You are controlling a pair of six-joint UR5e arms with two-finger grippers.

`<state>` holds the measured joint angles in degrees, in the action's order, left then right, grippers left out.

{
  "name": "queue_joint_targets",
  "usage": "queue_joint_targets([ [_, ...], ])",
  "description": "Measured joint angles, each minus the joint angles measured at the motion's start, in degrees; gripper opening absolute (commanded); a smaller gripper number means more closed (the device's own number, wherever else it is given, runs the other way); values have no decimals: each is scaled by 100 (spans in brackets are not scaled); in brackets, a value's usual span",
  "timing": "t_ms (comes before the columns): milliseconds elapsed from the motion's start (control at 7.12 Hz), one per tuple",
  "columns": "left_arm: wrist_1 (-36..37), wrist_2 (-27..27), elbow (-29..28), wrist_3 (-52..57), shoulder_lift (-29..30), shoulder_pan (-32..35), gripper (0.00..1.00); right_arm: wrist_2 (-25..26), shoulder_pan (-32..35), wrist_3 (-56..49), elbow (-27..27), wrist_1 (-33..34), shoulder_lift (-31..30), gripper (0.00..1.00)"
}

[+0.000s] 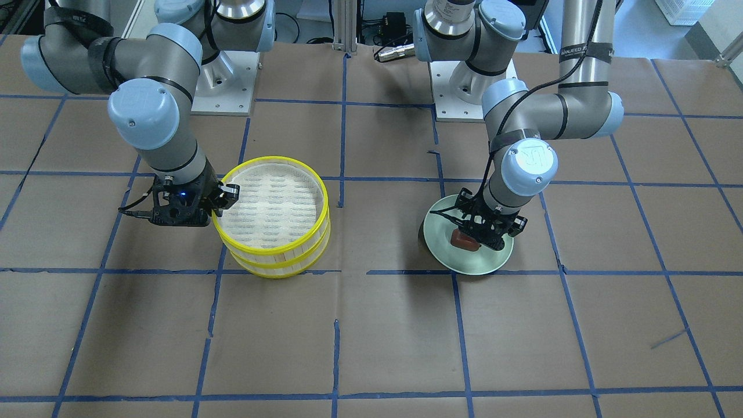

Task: Place buns in different layers of steamer
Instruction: 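Grasp the white bun with left gripper while right gripper lifts steamer top tier, then place the white bun into the lower steamer tier with the left gripper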

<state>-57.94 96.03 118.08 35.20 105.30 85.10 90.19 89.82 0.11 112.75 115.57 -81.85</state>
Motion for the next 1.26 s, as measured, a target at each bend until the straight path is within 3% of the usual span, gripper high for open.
queue_joint_targets([
  [140, 13, 65, -1, -27, -7, 3, 2, -1, 8, 6, -3, -4, -24, 6],
  [702, -27, 89, -92, -371, -446, 63, 1, 20, -146, -23, -343, -490, -412, 6],
  [982, -511, -346, -317, -1003, -941, 197, 1, 64, -842, -442, -823, -1173, -562, 6],
  [1263, -856, -988, -793, -2517, -1140, 889, 2, 128, -1801, -1483, -1073, -1701, -576, 6],
])
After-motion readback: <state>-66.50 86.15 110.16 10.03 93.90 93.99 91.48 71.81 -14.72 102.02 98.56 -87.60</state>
